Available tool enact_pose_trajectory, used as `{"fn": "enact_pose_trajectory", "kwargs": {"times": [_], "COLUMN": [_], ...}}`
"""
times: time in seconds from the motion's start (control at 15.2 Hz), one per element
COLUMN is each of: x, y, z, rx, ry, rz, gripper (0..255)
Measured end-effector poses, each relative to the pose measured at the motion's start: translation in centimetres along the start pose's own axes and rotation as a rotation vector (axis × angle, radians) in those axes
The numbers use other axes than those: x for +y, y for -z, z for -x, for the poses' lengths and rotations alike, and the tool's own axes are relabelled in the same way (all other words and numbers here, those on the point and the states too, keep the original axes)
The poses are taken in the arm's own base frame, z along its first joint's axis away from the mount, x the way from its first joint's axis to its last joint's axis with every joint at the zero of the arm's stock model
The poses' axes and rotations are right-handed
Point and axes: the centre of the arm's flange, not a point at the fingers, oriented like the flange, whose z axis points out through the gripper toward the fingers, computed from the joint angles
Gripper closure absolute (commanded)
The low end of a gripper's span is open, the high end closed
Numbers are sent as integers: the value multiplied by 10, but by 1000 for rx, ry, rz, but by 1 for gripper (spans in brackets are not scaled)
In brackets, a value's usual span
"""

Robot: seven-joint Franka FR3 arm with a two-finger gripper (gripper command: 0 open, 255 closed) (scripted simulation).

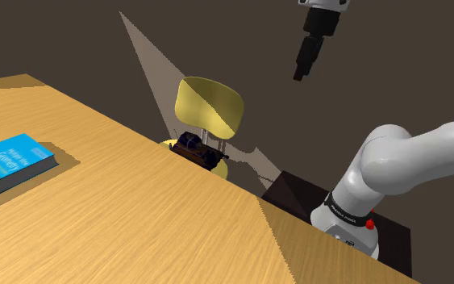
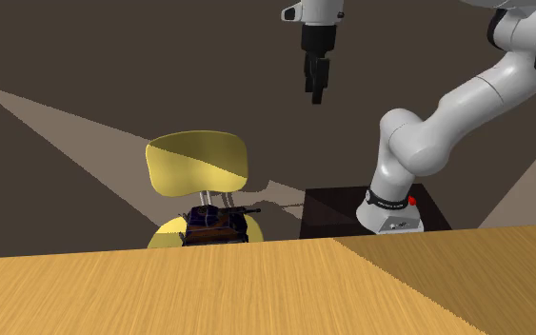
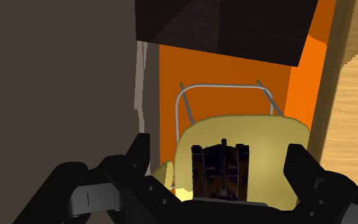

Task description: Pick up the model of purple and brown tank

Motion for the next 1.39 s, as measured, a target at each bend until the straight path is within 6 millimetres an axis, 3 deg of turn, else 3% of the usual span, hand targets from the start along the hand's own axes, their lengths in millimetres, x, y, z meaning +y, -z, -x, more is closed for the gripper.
{"fn": "enact_pose_trajectory", "kwargs": {"times": [0.26,1.39], "x": [-6,-55], "y": [-20,-196], "z": [-17,-155], "rx": [-5,-31], "ry": [8,72], "rz": [6,57], "gripper": [0,0]}}
